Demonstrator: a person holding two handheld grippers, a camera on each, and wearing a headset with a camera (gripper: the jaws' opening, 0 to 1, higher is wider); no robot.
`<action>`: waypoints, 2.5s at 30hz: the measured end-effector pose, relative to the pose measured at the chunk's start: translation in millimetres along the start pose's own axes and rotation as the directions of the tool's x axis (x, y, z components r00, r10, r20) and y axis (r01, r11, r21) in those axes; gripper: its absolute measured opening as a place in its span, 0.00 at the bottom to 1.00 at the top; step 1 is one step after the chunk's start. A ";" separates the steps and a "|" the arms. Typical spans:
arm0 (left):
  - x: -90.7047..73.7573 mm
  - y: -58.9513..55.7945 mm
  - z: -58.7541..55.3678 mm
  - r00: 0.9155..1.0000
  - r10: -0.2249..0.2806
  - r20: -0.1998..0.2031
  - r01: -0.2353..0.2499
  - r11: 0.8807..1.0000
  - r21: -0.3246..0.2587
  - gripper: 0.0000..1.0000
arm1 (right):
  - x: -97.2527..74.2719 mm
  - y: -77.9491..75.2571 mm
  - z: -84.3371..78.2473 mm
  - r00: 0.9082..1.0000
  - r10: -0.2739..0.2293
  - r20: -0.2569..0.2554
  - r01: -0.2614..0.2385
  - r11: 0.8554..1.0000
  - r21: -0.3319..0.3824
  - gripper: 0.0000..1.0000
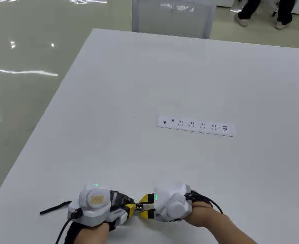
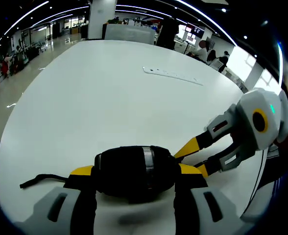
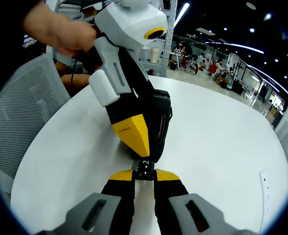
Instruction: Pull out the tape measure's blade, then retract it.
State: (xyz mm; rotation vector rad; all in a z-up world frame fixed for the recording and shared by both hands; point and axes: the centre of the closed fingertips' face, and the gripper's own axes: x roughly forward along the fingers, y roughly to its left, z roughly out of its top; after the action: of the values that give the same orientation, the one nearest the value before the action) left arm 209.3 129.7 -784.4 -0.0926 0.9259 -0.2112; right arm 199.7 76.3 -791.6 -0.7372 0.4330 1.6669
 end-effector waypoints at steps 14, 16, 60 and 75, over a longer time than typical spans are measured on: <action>-1.0 5.5 -3.4 1.000 -0.008 -0.005 0.008 1.000 -0.008 0.60 | 7.8 0.1 7.3 1.000 0.000 0.009 0.000 1.000 -0.020 0.14; -0.7 5.7 -3.2 1.000 -0.009 -0.004 0.009 1.000 -0.012 0.60 | 9.0 -0.2 8.3 1.000 -0.003 0.010 0.003 1.000 -0.030 0.14; -2.3 6.0 -4.3 0.999 -0.038 -0.021 0.038 0.999 -0.019 0.61 | 20.2 -1.5 4.0 0.999 -0.032 0.007 0.032 0.998 -0.047 0.15; -2.4 2.0 -5.6 0.997 -0.074 -0.034 0.076 0.996 0.048 0.63 | 16.8 -3.2 4.0 0.998 -0.062 -0.016 0.061 0.998 -0.028 0.22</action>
State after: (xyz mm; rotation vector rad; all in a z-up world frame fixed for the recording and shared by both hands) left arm 203.7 132.3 -786.1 -0.0785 0.9500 -0.3057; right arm 200.2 91.8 -799.7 -0.7784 0.3960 1.6130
